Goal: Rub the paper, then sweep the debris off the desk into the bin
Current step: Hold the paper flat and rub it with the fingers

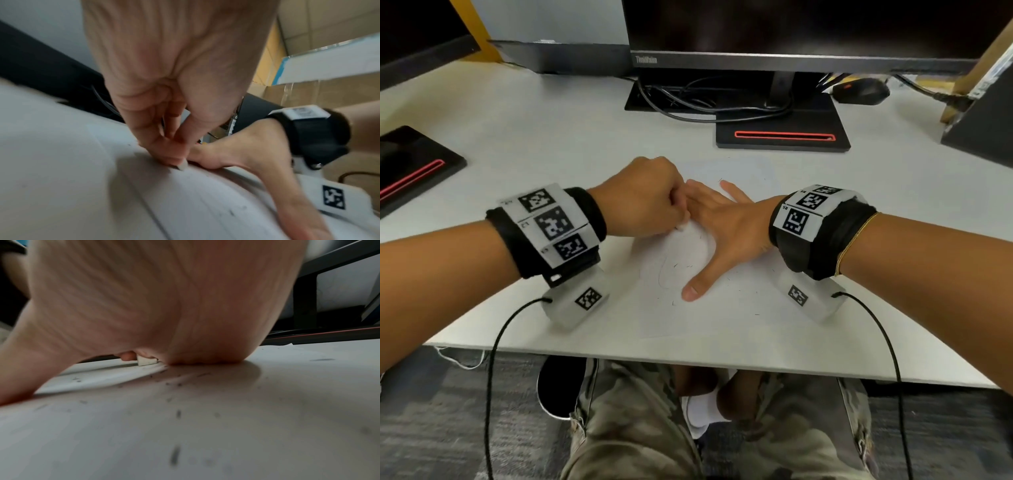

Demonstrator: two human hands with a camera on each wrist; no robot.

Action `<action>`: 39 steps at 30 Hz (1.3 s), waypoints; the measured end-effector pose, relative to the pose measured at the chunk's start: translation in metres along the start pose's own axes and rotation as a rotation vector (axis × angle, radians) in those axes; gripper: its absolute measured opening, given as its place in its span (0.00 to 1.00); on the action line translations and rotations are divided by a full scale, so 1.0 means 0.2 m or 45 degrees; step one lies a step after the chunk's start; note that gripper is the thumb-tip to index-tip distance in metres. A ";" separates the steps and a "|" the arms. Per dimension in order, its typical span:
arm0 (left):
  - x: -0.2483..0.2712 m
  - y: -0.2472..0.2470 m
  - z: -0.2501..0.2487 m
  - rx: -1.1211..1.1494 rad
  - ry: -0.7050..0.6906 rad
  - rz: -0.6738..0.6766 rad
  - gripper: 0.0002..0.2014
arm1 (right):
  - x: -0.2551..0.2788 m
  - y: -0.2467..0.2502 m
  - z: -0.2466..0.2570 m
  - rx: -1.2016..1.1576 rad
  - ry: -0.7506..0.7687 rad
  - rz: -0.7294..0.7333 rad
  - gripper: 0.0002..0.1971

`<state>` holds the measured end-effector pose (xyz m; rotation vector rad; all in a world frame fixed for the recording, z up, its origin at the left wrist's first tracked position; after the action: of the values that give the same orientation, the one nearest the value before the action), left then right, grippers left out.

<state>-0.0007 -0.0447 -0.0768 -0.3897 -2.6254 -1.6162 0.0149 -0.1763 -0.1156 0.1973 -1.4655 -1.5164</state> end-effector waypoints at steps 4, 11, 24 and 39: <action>0.03 -0.09 -0.07 -0.054 -0.066 0.063 0.08 | 0.00 0.00 0.01 -0.001 0.002 0.009 0.68; 0.08 -0.07 -0.11 -0.060 -0.224 0.184 0.06 | -0.01 0.00 0.00 -0.012 -0.001 -0.012 0.65; 0.15 -0.02 -0.05 -0.180 -0.326 0.280 0.06 | -0.01 0.00 -0.01 0.038 -0.023 0.040 0.76; 0.26 -0.08 -0.08 -0.158 -0.389 0.412 0.07 | -0.02 0.00 -0.01 0.030 -0.024 0.036 0.78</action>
<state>-0.0562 -0.0556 -0.0761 -1.0841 -2.4844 -1.7243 0.0177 -0.1758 -0.1186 0.1762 -1.4956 -1.4823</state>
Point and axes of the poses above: each hand's wrist, its own x-axis away from the middle knuckle, its own y-axis out of the back of the hand, z = x × y, the point moved 5 cm from there along -x, towards the middle knuckle, and after that the axes turned 1 degree about x, right-handed, at the moved point
